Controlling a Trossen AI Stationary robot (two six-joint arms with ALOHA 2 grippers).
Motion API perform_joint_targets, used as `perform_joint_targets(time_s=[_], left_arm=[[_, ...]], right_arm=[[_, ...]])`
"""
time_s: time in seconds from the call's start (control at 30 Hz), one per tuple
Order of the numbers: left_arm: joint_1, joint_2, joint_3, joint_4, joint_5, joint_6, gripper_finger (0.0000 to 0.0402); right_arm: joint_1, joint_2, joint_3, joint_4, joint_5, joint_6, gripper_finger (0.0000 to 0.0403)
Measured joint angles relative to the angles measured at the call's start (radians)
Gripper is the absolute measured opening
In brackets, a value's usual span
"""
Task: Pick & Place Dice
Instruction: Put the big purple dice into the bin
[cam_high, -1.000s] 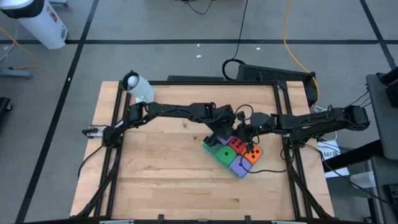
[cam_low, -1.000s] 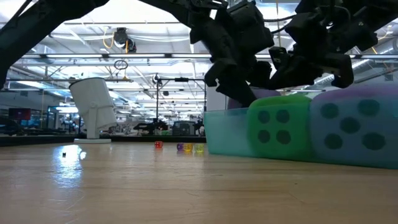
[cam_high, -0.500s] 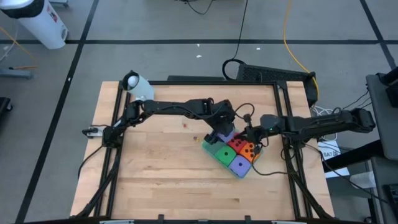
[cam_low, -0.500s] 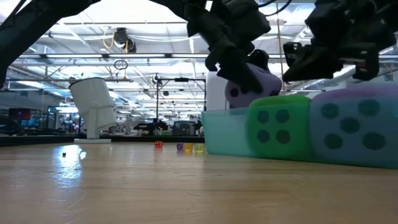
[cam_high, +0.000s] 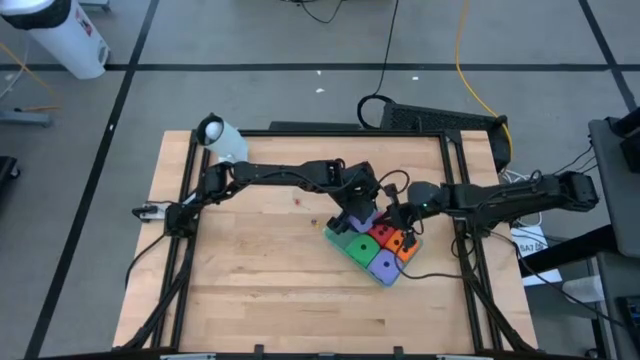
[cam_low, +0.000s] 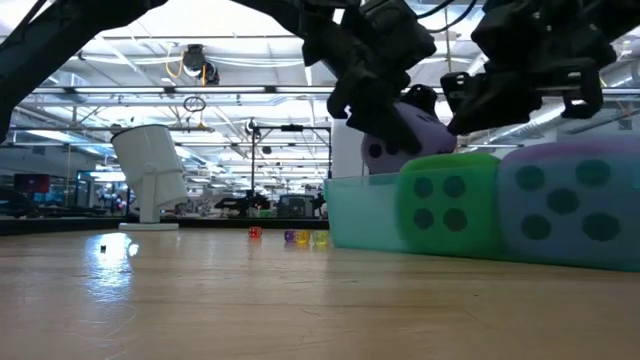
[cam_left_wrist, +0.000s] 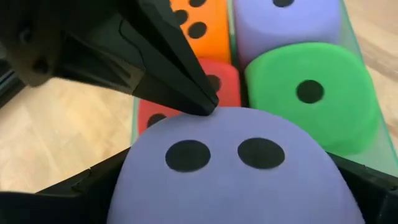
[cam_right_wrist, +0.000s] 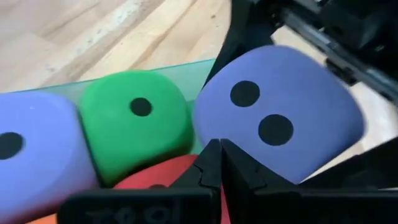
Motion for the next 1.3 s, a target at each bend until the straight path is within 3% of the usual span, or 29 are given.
perform_joint_targets(time_s=[0.27, 0.53, 0.73, 0.93, 1.3], left_arm=[[-0.001, 0.0, 0.006, -0.005, 0.059, 0.0, 0.0397], [0.016, -0.005, 0.009, 0.004, 0.105, -0.027, 0.0397], [0.054, -0.013, 0.01, -0.02, 0.253, -0.094, 0.0397], [0.046, -0.016, 0.01, 0.07, 0.159, -0.336, 0.0399], [-0.009, -0.002, 0.009, 0.083, 0.167, -0.435, 0.04]], right_arm=[[-0.046, 0.037, 0.072, -0.107, -0.139, 0.001, 0.0], [-0.032, -0.028, 0.073, -0.117, -0.132, 0.074, 0.0], [0.045, -0.134, 0.073, -0.141, -0.036, 0.121, 0.0], [0.101, -0.231, 0.048, -0.184, 0.072, 0.221, 0.0], [0.186, -0.27, 0.018, -0.221, 0.147, 0.277, 0.0]])
